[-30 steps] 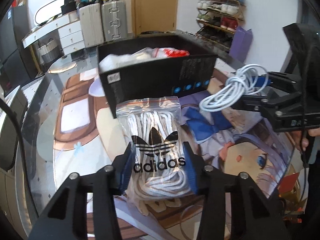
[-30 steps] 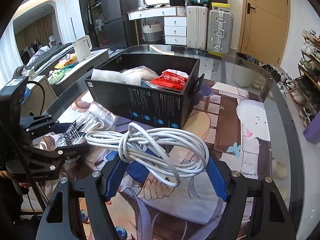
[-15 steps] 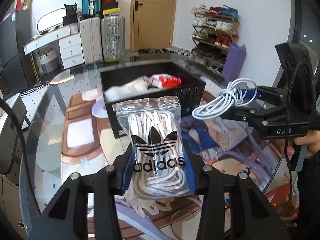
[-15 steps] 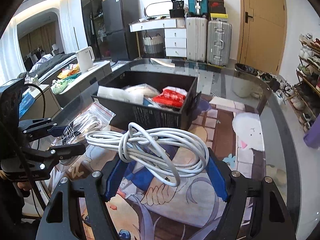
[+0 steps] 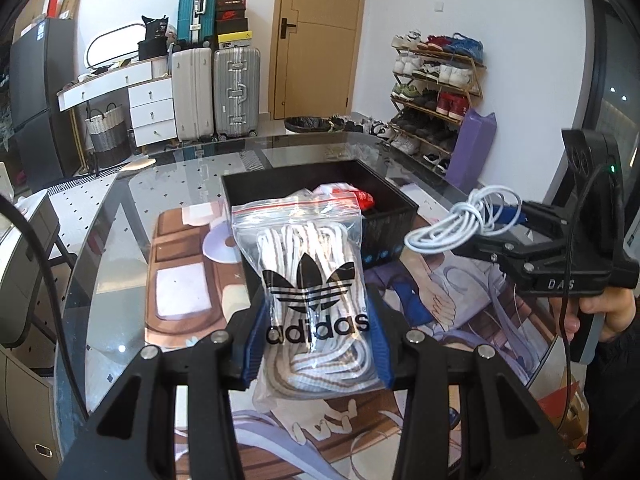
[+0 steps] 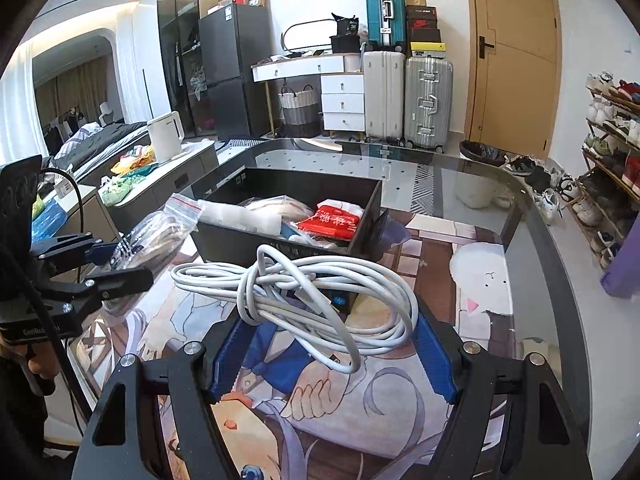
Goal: Organize soft objects
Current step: 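Lift the adidas bag with the left tool while the right tool lifts the white cable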
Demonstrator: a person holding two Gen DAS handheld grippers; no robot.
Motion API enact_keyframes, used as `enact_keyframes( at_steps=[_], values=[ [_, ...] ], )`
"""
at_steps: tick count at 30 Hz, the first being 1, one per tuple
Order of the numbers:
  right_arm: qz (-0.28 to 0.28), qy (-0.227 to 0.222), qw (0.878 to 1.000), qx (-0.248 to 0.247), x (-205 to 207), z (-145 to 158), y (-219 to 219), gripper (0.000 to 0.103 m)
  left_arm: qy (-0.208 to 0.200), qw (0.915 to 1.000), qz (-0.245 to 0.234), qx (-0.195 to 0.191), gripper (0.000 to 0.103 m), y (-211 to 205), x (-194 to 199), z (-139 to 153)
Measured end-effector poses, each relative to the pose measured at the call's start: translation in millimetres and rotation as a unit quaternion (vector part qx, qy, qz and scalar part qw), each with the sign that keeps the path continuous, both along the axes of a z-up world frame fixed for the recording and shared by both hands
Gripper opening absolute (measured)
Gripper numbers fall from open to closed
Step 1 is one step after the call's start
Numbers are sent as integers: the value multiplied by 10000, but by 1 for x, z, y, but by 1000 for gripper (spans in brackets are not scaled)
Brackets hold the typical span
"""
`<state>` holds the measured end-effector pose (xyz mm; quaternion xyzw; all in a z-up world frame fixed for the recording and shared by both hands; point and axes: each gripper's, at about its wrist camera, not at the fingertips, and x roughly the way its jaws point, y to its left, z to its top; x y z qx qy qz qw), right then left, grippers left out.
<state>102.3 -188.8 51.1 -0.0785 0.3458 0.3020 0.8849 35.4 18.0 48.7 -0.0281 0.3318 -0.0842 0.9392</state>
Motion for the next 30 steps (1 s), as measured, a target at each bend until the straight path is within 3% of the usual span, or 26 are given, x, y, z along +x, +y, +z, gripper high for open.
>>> enact_keyframes(
  at_steps=[30],
  values=[
    [-91,-180,9992,-357,55,18,33,76,-71,9996,266,-43,43,20,72,26]
  ],
)
